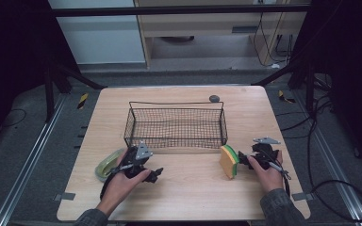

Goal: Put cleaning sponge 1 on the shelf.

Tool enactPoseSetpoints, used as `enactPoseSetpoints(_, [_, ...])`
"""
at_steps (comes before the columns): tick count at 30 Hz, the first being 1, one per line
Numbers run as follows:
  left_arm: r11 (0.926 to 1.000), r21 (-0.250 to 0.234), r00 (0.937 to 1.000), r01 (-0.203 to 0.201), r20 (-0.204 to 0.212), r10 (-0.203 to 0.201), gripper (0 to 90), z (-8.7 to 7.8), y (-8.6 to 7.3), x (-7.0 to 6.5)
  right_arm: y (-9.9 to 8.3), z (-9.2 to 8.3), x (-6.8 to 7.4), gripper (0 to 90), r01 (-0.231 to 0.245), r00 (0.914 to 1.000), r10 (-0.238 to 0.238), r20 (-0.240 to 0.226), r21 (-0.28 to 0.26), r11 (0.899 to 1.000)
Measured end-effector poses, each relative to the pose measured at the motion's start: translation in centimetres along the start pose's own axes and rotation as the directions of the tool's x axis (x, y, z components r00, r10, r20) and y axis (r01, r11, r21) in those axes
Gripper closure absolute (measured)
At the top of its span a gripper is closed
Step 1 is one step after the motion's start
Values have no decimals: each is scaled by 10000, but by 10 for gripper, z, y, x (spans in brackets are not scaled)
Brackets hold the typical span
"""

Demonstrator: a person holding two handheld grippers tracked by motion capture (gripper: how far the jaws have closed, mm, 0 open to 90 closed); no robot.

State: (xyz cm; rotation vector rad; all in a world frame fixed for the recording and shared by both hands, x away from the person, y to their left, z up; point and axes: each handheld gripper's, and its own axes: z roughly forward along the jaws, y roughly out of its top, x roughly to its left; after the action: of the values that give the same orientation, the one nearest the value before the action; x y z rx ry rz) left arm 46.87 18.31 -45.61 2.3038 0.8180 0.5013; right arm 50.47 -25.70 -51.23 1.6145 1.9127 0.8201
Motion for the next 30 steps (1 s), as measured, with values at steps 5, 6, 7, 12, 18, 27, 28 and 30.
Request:
enactPoseSetpoints(5, [9981,608,9988,-42,-487,72,54,-24,-5,25,0,0,-2,6,173,9998,-173,-125,4,9999])
enactPoseSetpoints(6, [9974,716,9986,60,-533,-22,57,-27,-6,30,0,0,-2,7,173,9997,-174,-151,-31,9998])
enactPoseSetpoints(7, [9954,939,9969,177,-781,-103,62,-36,-10,41,0,0,-2,7,216,9996,-216,-167,-19,9998])
enactPoseSetpoints(12, [9907,1344,9945,227,-1041,-87,56,-51,-16,58,-1,0,-3,7,247,9994,-248,-223,-30,9997])
enactPoseSetpoints(18, [9859,1650,9948,287,-1008,-121,51,-68,-25,72,-1,-1,-3,7,304,9991,-305,-278,-32,9995])
enactPoseSetpoints(27, [9819,1875,9961,282,-873,-119,69,-76,-24,81,-1,-1,-4,9,405,9987,-406,-293,-37,9992])
enactPoseSetpoints(28, [9814,1900,9963,264,-854,-102,69,-75,-23,81,-1,-1,-4,9,409,9987,-410,-294,-38,9992])
enactPoseSetpoints(30, [9791,2024,9971,221,-763,-67,93,-75,-22,83,-2,-1,-4,9,402,9988,-403,-294,-37,9992])
